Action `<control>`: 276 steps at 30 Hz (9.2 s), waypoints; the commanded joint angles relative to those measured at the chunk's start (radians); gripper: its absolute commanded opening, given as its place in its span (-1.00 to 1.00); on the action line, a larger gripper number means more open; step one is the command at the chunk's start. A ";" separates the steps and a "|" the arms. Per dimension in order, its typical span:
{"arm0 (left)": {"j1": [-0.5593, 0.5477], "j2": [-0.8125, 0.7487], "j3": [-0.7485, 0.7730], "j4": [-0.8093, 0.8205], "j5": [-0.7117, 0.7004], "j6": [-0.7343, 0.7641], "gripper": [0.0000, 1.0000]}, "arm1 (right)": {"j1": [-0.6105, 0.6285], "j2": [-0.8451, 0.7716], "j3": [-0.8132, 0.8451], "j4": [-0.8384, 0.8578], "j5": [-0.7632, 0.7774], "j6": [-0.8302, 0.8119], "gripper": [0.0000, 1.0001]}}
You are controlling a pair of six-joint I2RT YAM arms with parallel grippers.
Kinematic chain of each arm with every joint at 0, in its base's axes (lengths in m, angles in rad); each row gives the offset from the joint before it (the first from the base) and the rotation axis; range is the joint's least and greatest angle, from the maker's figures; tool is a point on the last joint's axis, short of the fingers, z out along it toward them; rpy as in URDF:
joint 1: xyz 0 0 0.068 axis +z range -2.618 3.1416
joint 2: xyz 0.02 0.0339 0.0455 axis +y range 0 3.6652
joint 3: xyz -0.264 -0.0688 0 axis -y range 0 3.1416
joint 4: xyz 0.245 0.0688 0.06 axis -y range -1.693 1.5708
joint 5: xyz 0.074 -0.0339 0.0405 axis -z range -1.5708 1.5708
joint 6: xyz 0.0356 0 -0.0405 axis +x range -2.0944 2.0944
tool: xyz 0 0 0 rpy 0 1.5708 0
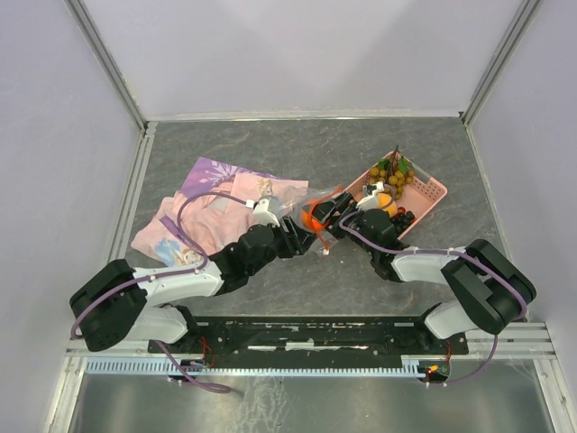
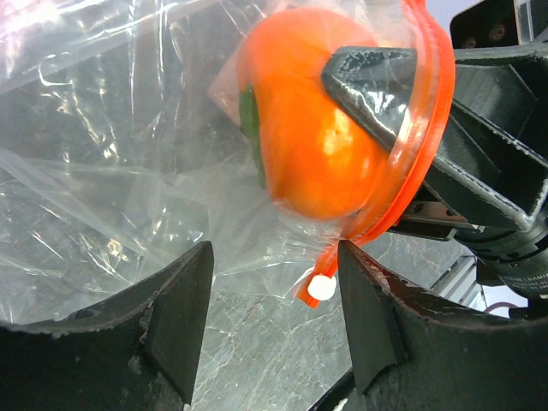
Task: Open the zip-top bag and remove the fake food
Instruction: Pick up the fake fruit from the zipper food storage bag, then place the fake fruit in the bin.
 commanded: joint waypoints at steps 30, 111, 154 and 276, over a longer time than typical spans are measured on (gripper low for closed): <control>0.000 -0.037 0.226 -0.265 -0.131 0.124 0.08 | -0.002 -0.007 -0.001 0.067 0.001 -0.008 -0.22; 0.249 0.184 0.127 -0.081 0.447 0.063 -0.95 | -0.002 0.075 0.080 0.319 -0.155 -0.023 -0.26; 0.259 0.172 0.187 -0.202 0.534 0.178 -0.95 | -0.053 0.256 0.372 0.432 -0.161 0.065 -0.28; 0.589 -0.136 0.229 -0.259 0.509 0.240 -0.95 | -0.667 -0.444 0.215 -0.893 0.008 -0.666 -0.20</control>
